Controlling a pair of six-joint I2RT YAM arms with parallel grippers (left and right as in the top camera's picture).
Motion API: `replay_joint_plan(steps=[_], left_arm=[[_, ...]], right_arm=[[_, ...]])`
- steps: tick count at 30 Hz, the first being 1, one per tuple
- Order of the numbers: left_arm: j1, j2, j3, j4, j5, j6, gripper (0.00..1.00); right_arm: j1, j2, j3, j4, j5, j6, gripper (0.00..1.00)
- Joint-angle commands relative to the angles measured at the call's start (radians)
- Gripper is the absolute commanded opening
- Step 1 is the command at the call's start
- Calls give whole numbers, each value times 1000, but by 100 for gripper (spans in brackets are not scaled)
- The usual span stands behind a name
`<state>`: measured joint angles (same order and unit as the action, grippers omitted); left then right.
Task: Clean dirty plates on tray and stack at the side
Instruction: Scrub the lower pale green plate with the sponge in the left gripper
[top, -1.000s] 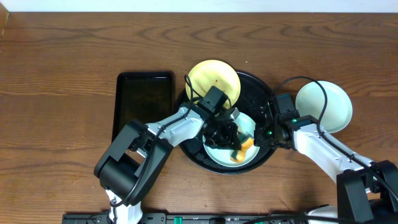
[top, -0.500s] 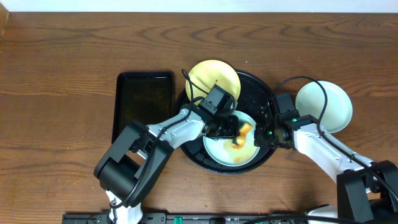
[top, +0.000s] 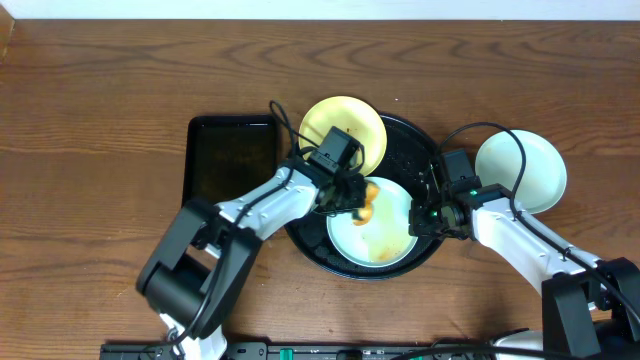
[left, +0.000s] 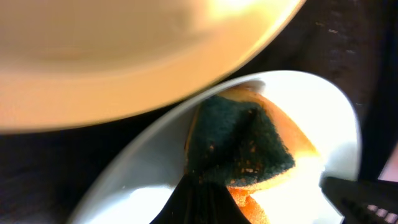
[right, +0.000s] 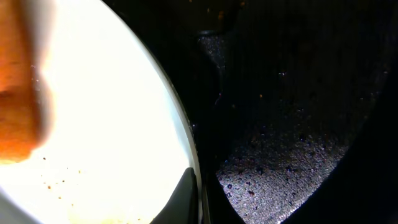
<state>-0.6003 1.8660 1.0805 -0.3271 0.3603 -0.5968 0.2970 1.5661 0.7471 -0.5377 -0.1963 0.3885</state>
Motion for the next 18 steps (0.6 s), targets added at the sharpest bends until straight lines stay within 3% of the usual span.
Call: replay_joint_plan(steps=[1, 6, 9, 11, 14, 18], left_arm=[[14, -78, -20, -62, -113, 36, 8], [15, -224, -20, -144, -111, 94, 7], [23, -292, -20, -174, -120, 114, 8], [33, -326, -20, -195, -163, 114, 8], [53, -347, -20, -226, -246, 114, 8], [73, -344, -20, -214, -221, 126, 8]], right_arm=[[-14, 9, -14, -27, 92, -23, 1], [-14, 9, -14, -14, 91, -23, 4], [-14, 9, -14, 1, 87, -23, 16], [-14, 9, -14, 12, 85, -23, 18], [-14, 9, -14, 19, 71, -23, 17], [-14, 9, -14, 19, 64, -23, 12]])
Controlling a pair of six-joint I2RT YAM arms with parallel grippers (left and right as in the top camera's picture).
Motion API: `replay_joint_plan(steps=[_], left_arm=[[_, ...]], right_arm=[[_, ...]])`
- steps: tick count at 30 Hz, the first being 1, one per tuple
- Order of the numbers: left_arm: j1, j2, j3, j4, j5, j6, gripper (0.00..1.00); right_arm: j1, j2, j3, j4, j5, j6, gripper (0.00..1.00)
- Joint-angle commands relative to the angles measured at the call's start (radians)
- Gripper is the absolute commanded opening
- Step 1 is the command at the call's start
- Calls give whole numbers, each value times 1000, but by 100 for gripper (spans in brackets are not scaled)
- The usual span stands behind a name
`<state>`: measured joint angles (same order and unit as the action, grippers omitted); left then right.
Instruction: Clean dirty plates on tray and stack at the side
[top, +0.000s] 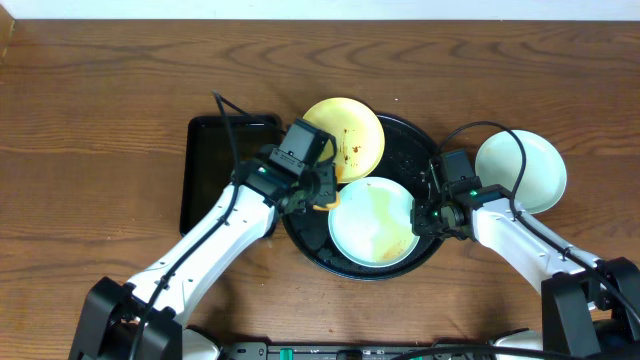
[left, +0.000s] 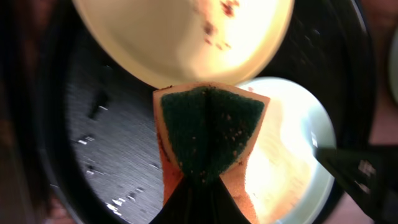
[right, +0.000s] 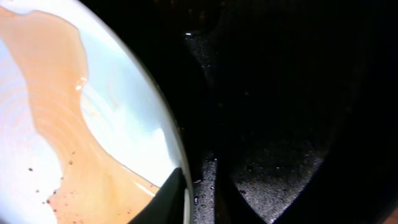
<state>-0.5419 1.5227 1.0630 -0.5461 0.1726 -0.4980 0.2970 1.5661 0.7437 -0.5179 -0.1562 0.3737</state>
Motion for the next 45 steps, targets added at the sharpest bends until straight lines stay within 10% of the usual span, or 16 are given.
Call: replay_joint_plan(steps=[1, 24, 33, 45], left_arm=[[14, 1, -3, 13, -17, 48, 8], [-175, 348, -13, 344, 239, 120, 8], [-150, 369, -12, 358, -173, 89, 8], [-111, 282, -11, 194, -80, 74, 7]], right_arm=[[-14, 9, -11, -1, 24, -8, 10], [-8, 9, -11, -2, 23, -7, 1], [-8, 9, -11, -8, 9, -8, 1], [-8, 9, -11, -13, 10, -8, 1]])
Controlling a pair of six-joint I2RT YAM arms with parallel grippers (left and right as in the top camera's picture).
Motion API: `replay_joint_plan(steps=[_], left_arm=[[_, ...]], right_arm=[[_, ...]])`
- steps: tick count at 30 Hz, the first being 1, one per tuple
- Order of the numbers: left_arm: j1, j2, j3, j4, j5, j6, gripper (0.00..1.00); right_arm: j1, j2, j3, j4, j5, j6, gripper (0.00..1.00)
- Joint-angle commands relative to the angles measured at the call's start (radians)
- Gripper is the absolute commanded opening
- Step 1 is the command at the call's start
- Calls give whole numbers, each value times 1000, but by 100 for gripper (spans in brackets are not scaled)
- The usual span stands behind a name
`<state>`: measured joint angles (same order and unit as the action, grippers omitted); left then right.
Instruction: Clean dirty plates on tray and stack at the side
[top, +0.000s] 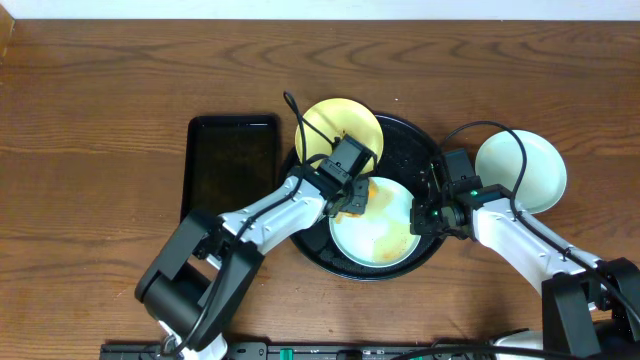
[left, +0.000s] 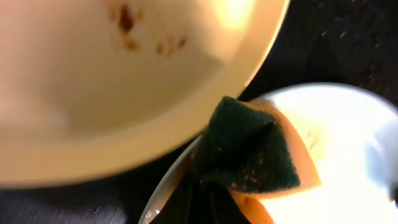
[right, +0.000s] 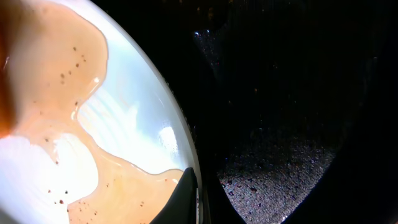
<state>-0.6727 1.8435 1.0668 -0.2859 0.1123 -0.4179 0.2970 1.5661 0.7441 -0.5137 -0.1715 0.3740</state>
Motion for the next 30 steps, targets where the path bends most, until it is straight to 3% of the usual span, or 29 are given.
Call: replay_joint_plan(steps=[1, 10, 15, 22, 30], left_arm=[[19, -61, -14, -83, 2, -6, 8], [56, -302, -14, -208, -63, -5, 7], [141, -357, -15, -263, -106, -5, 7], [317, -356, -16, -282, -106, -5, 7], [480, -353, -16, -333, -106, -5, 8]], right_arm=[[-8, 9, -11, -17, 25, -8, 1], [-8, 9, -11, -16, 25, -8, 2], [-8, 9, -11, 6, 24, -8, 14], [-8, 9, -11, 14, 25, -8, 2], [-8, 8, -11, 13, 25, -18, 1]])
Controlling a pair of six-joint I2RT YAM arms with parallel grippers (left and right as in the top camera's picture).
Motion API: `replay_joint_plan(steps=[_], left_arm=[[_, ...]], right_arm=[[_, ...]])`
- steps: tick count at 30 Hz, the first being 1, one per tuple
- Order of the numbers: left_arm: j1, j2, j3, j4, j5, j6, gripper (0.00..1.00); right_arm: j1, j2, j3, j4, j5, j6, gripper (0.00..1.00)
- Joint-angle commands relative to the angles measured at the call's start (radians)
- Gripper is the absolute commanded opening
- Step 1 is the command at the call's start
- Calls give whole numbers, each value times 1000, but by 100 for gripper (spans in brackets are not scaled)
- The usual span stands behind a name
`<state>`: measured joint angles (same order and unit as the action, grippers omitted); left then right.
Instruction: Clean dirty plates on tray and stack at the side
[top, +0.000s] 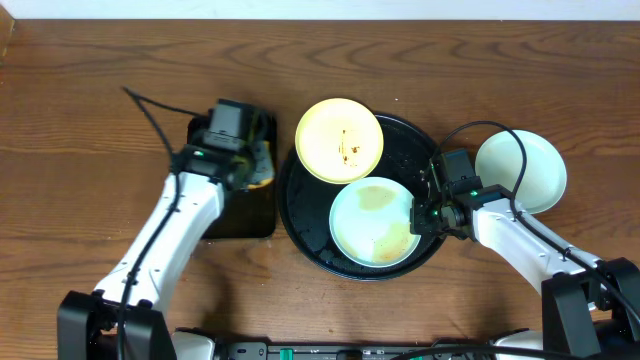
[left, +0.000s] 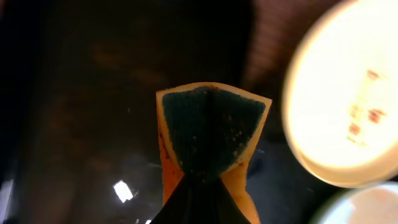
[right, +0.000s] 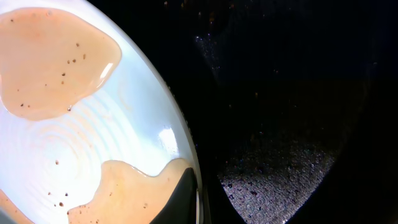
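A round black tray carries a yellow plate with a few brown specks and a pale blue plate smeared with orange sauce. My right gripper is shut on the blue plate's right rim; sauce patches show on it. My left gripper is shut on an orange sponge with a green scouring face, held over the rectangular black tray left of the round one. The yellow plate shows at the right of the left wrist view.
A clean pale blue plate sits on the wooden table right of the round tray. The rectangular black tray looks wet. Cables trail from both arms.
My left gripper, with the sponge, has gone from the blue plate's upper left edge to above the rectangular tray at the left. The right gripper still grips the blue plate's rim.
The sponge was on the blue plate's upper part, then lifted off to the left, then back on the plate's upper left edge. Sauce on the plate changed shape between moments. Now the sponge is over the rectangular tray; the right gripper held the rim throughout.
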<state>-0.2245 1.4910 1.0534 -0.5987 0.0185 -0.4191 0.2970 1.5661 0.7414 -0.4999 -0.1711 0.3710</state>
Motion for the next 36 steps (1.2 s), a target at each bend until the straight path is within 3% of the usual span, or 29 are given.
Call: replay_joint_plan(steps=[1, 14, 22, 25, 36], left_arm=[[43, 0, -2, -31, -12, -4, 8], [66, 0, -2, -56, -12, -4, 8], [66, 0, -2, -56, -12, -4, 8], [66, 0, -2, -56, -12, -4, 8], [66, 0, -2, -55, -12, -4, 9]], right_arm=[[-8, 2, -6, 2, 24, -27, 1], [-8, -278, 48, -42, 267, -146, 1], [-8, -383, 49, 42, 515, -330, 1], [5, -414, 49, 129, 577, -473, 1], [253, -422, 49, 239, 826, -772, 1]])
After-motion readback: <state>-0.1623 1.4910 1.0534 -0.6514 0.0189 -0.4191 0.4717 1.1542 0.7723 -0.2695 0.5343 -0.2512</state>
